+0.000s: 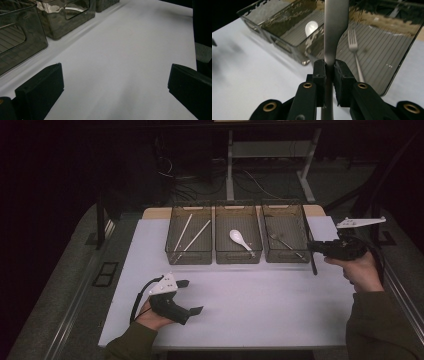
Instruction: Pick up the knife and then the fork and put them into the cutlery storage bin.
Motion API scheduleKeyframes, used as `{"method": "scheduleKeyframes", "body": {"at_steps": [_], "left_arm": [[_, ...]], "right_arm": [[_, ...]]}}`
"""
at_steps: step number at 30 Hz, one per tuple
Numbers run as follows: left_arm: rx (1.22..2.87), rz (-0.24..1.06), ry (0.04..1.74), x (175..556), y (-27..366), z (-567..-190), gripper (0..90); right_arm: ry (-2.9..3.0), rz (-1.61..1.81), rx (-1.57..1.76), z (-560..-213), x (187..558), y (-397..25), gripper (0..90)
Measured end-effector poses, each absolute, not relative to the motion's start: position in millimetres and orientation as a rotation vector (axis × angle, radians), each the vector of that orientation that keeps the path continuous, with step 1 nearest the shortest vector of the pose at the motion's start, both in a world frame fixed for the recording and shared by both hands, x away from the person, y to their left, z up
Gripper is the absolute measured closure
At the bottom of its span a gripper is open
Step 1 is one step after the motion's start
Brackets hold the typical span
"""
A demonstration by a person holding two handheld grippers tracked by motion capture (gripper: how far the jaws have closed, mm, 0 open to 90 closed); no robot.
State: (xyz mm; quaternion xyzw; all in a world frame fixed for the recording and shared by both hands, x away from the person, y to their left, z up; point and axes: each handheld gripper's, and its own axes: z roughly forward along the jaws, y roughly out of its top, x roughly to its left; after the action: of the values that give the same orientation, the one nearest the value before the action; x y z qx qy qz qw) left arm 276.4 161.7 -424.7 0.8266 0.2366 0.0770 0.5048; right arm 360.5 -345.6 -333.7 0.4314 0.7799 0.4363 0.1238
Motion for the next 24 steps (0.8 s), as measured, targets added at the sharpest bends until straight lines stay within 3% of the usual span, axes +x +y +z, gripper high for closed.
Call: {"method": "scheduleKeyframes", "body": {"at_steps": [24], "left_arm": [[1.993,0.188,0.562,276.0,162.0,-423.9,0.0]], "right_arm": [[2.106,1.246,1.287,-306.7,413.3,-333.3,79.9]]}}
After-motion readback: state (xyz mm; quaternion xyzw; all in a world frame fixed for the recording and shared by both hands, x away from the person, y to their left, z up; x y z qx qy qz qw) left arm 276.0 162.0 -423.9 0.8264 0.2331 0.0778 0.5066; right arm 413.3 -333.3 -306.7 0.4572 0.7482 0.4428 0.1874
